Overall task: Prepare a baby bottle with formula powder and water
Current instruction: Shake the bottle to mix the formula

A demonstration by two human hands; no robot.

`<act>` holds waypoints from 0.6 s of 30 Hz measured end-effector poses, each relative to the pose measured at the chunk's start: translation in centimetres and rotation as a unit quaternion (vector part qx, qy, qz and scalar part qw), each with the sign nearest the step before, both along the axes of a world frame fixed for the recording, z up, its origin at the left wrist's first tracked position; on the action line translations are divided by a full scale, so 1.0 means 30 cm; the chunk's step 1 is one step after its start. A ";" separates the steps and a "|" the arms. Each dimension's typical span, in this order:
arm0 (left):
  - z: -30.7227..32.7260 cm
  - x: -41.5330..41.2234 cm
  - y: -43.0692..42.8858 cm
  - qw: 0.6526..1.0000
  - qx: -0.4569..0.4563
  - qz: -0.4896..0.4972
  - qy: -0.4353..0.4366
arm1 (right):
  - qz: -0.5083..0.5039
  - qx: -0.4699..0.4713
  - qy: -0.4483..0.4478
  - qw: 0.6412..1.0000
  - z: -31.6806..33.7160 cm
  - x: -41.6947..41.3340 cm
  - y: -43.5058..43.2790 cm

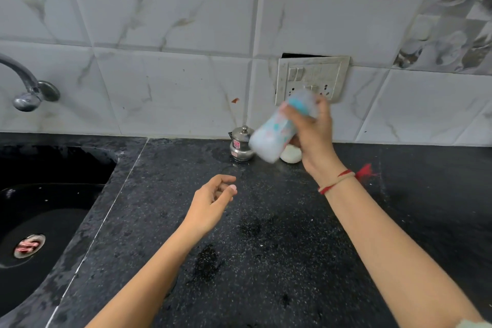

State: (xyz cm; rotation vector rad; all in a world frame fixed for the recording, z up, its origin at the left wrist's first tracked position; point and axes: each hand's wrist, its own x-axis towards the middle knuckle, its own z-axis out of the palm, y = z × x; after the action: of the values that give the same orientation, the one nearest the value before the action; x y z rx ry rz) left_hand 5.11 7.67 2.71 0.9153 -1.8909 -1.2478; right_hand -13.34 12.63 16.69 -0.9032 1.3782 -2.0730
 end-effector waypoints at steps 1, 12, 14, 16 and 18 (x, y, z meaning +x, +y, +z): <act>-0.005 0.002 0.001 1.000 0.002 0.003 0.002 | -0.013 -0.033 -0.038 0.999 0.005 -0.014 0.001; 0.004 -0.018 0.001 1.000 -0.004 -0.004 0.019 | 0.048 0.058 0.085 0.994 -0.026 -0.014 0.007; 0.009 -0.022 0.001 1.000 -0.005 -0.001 0.024 | -0.008 0.023 0.032 0.999 -0.021 -0.020 0.003; 0.006 -0.022 0.006 1.000 0.000 0.005 0.030 | -0.027 -0.035 -0.039 0.998 -0.028 -0.040 0.006; 0.002 -0.021 0.011 1.000 -0.004 -0.003 0.021 | 0.050 0.057 0.038 0.996 -0.029 -0.026 0.011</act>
State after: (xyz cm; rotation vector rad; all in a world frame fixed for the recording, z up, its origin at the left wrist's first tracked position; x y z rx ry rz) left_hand 4.49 8.01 2.78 0.8743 -1.8647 -1.2530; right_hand -14.12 12.97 15.82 -0.9898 1.4442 -1.8832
